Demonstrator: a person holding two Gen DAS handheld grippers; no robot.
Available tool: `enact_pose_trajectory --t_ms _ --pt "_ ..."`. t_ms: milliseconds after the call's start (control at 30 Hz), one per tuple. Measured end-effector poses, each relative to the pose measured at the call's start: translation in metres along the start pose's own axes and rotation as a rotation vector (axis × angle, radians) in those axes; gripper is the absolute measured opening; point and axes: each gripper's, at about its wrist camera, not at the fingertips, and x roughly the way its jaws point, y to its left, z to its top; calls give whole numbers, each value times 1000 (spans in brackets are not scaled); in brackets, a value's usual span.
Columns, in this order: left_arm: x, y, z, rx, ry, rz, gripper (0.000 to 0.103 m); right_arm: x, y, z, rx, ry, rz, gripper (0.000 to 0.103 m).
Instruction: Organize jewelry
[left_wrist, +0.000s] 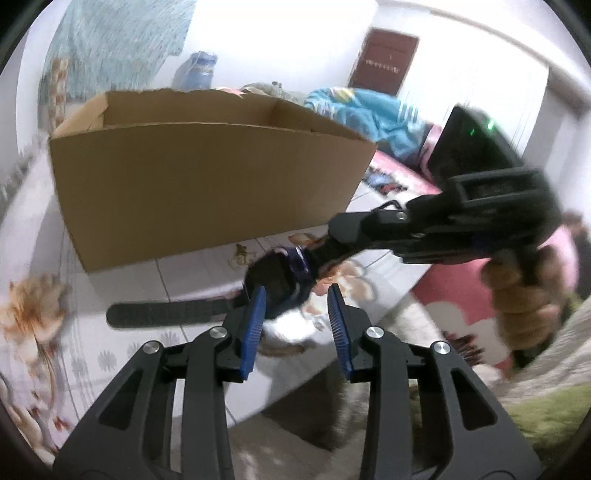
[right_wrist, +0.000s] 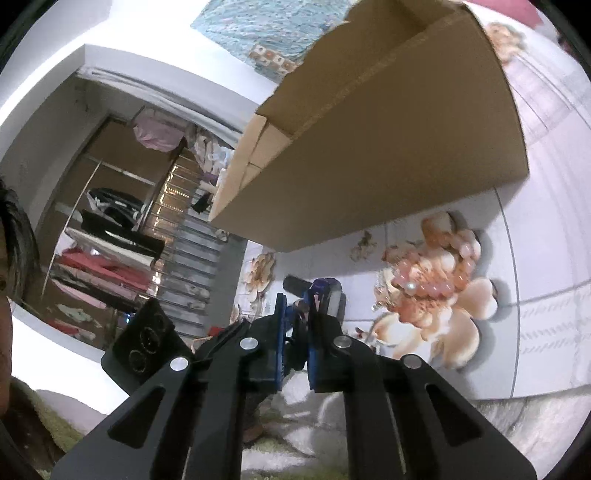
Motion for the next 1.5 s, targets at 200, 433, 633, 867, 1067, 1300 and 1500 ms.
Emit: enact_pose_trajectory --t_ms 200,433,633,867,1067,1300,1500 --pt "-8 44 -12 -304 -13 -192 48 13 23 11 -25 26 73 9" --pt "14 99 -33 -740 -83 -668 70 21 44 16 -46 47 128 9" --pt "30 113 -48 -920 -162 -918 76 12 54 16 -47 39 166 9" --pt "45 123 -49 -1037 -231 -979 75 -12 72 4 -78 28 224 9" --pt "41 113 -36 -980 -219 -856 24 -46 88 -5 -142 -41 226 9" --pt "10 87 -1 -798 -270 -661 4 -74 92 -10 -193 -99 190 9" --pt "-38 43 80 -392 -299 -269 3 -86 99 29 -263 -132 87 9"
